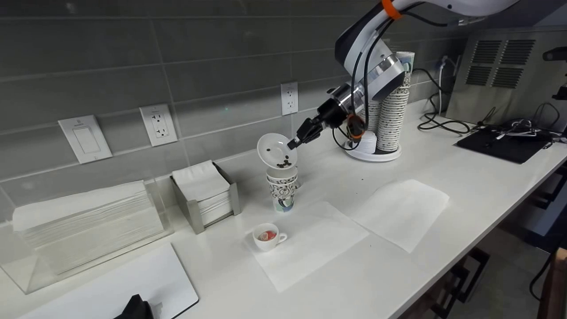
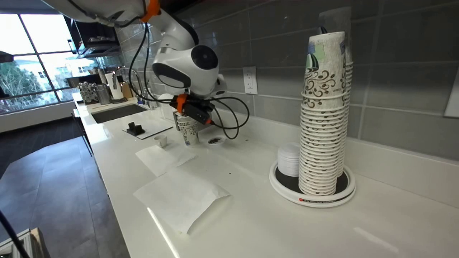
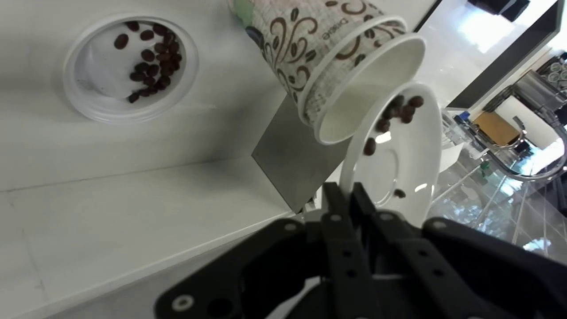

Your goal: Pour the contents on the white plate into the stacked coffee cups on the left.

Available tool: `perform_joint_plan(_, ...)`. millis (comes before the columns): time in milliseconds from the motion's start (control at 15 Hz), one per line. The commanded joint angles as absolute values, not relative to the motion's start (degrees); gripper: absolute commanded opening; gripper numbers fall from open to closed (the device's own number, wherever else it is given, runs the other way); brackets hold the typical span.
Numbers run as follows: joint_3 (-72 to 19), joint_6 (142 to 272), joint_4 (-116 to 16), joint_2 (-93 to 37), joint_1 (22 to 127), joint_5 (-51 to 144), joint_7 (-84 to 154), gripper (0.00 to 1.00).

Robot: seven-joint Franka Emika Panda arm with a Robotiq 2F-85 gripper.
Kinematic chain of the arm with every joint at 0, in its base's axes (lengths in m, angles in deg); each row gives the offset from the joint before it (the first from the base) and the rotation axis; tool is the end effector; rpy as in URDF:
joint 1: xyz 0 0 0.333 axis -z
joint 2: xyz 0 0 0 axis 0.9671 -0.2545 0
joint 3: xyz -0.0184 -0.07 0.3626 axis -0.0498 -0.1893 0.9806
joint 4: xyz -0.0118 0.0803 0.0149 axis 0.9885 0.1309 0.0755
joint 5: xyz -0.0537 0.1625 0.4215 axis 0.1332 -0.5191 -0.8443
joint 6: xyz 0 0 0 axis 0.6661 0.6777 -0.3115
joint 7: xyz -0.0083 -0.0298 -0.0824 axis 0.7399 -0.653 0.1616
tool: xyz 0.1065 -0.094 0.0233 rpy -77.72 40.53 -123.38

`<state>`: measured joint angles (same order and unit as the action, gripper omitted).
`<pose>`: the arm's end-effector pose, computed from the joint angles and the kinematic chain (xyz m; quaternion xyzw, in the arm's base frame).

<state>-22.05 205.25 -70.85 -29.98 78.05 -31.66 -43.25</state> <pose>0.6977 0.0178 0.3007 -0.8828 -0.1273 -0.2809 0.3543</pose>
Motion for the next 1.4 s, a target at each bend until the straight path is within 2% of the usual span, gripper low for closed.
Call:
perform_joint_plan(0,-21.43,206.78,-73.50,-28.60,78.11,-37.47,-51.31,0.02)
perform_joint_plan(467,-22.66,205.49,-73.62,-29.93,77.45,-39.33,-56.07,0.02)
perform_joint_plan(533,-22.70,205.49,-73.74,-29.97,77.45,-39.35,-56.33,0.07)
perform_joint_plan(1267,-22.84,205.50,-73.75,-30.15,77.49,-39.32,-56.33,0.07)
perform_joint_plan(1333,-22.84,205.50,-73.75,-30.15,77.49,-39.32,-56.33,0.02)
